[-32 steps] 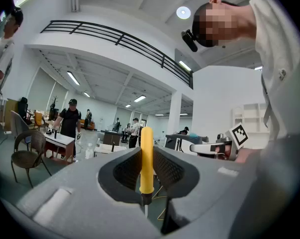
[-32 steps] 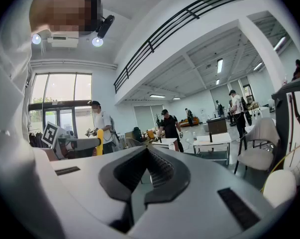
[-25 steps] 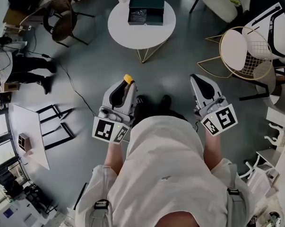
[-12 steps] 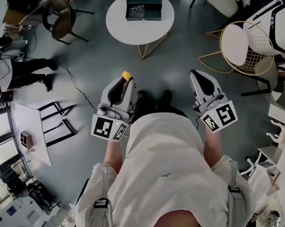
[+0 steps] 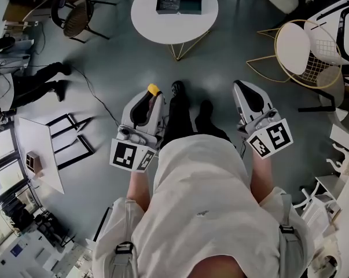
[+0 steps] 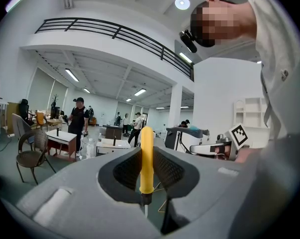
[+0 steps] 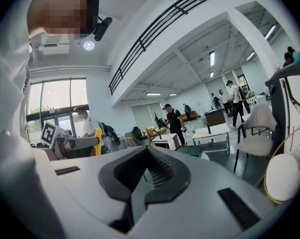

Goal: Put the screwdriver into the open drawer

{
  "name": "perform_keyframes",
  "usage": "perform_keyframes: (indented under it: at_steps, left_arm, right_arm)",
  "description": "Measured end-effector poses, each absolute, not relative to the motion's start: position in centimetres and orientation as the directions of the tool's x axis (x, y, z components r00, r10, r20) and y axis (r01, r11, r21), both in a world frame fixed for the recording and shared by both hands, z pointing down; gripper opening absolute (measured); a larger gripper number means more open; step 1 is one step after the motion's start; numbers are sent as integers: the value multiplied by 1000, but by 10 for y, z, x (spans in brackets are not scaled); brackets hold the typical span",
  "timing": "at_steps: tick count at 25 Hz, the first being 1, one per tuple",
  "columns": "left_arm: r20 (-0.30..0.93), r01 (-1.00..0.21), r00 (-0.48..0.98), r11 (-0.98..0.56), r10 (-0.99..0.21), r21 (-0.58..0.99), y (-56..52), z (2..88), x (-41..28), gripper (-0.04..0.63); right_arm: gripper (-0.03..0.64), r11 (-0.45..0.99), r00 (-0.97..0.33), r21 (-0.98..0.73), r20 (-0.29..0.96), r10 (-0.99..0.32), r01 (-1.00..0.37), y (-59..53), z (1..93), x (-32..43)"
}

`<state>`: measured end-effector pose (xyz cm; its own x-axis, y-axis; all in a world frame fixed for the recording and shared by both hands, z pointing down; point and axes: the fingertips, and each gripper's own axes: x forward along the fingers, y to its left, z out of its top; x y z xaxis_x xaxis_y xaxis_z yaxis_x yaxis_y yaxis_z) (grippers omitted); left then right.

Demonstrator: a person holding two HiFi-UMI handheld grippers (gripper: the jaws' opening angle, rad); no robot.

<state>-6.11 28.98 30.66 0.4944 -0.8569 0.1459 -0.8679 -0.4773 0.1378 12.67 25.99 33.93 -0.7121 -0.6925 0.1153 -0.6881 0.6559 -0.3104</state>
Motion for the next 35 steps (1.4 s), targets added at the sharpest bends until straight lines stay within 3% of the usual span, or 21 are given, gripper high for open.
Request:
perform_keyframes:
  at_steps: [35]
  left_arm:
    - [31, -808, 573, -558, -819, 188, 122, 290, -187, 78]
  right_arm:
    - [6, 622, -650, -195, 146, -746, -758, 119, 295, -6]
